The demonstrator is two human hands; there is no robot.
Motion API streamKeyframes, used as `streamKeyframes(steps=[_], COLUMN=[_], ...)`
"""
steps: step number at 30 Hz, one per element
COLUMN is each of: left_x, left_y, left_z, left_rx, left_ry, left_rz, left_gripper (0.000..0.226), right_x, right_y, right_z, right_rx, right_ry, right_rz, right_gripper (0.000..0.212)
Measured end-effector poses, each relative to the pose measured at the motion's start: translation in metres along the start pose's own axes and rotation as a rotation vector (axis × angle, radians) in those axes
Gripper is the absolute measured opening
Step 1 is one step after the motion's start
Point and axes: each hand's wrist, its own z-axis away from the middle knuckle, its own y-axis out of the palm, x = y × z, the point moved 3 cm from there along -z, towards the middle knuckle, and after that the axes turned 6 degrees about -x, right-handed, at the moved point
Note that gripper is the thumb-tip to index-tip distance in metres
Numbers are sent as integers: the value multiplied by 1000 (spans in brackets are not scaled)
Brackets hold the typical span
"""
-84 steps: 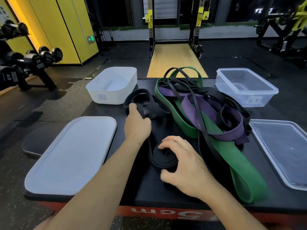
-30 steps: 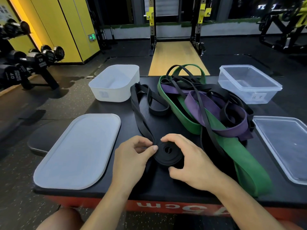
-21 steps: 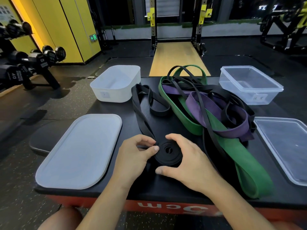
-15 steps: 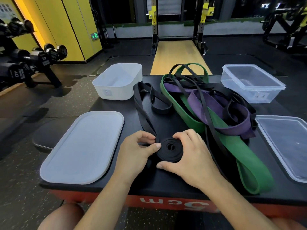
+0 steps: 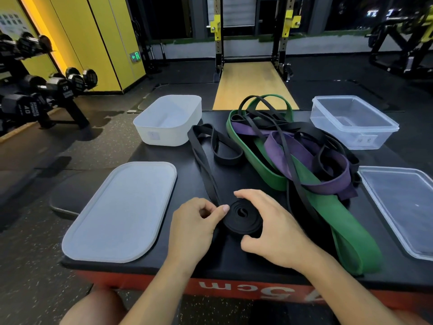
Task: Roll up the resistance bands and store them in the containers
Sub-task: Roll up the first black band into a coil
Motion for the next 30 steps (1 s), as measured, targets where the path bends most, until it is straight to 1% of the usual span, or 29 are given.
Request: streamKeyframes(steps=[3,7,8,10,12,13,15,19,22,24,30], left_x=[-1,0,1,2,3,4,7,9,8,8,8], left_y=[-2,-3,-3,-3,-3,-2,-3,-4,-3,-2,-2], left_z=[0,-7,-8,-8,-8,-9,-11,-10,-7,-6,-3], left_rx=[4,65,69,60,40,33,38,80,106,100,54], left_ry=[-10,-51,-51,-46,-51,-60,-83,-73,-31,-12,8], left_rz=[48,120,124,115,107,104,114,136,142,146,126], left_gripper=[16,17,17,19,22,23,26,26,18,11,12], right_x=[-2,1,4,7,7,6,3,-3,-2,0,1], right_y=[0,3,4,7,7,8,9,9,8,7,4], right_z=[1,1,1,0,0,0,0,-2,-2,-2,1], right_rx=[7,20,18,-15,-111,-154,-173,-143,-99,-63,-28], right_ry=[45,63,58,60,85,97,98,67,32,4,-12], right_rz=[-30,-5,19,108,208,237,238,147,116,101,33], right_gripper=[86,88,92,107,115,113,104,100,96,95,94])
